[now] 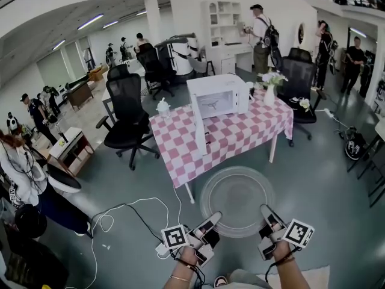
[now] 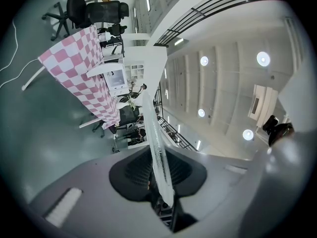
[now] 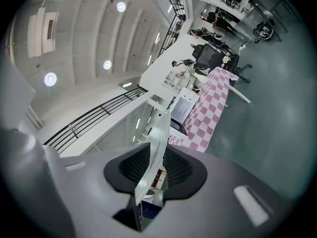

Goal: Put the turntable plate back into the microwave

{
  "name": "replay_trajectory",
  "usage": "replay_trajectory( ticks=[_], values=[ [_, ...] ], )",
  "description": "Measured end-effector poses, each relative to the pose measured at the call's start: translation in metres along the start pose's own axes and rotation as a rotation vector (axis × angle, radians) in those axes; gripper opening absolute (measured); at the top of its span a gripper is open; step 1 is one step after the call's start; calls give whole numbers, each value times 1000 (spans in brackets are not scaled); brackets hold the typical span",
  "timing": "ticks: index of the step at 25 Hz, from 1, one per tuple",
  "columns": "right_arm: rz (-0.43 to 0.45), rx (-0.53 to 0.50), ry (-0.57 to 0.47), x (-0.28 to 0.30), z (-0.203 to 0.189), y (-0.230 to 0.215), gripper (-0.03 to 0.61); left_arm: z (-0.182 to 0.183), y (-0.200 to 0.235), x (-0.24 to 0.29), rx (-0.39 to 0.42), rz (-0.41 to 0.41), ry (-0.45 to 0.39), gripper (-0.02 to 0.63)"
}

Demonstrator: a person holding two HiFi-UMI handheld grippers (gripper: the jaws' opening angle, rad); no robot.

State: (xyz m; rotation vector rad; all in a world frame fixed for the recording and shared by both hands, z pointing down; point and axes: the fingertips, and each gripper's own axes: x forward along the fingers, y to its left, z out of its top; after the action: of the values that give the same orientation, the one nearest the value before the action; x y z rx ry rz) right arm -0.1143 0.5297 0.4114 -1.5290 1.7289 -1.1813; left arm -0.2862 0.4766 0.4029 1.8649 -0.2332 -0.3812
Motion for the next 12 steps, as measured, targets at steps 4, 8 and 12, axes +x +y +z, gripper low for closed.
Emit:
replay_trajectory(
  ticks=[4,8,12],
  values=[
    [-2,2,2,10,2,-4,92,5,9,4,-22,7,1,47],
    [-25,19,9,26,7,-14,92,16,23,15,-33,16,3,47],
    [-21,27,14,54,24,-23,92,36,37,36,-39,29,0,48]
  ],
)
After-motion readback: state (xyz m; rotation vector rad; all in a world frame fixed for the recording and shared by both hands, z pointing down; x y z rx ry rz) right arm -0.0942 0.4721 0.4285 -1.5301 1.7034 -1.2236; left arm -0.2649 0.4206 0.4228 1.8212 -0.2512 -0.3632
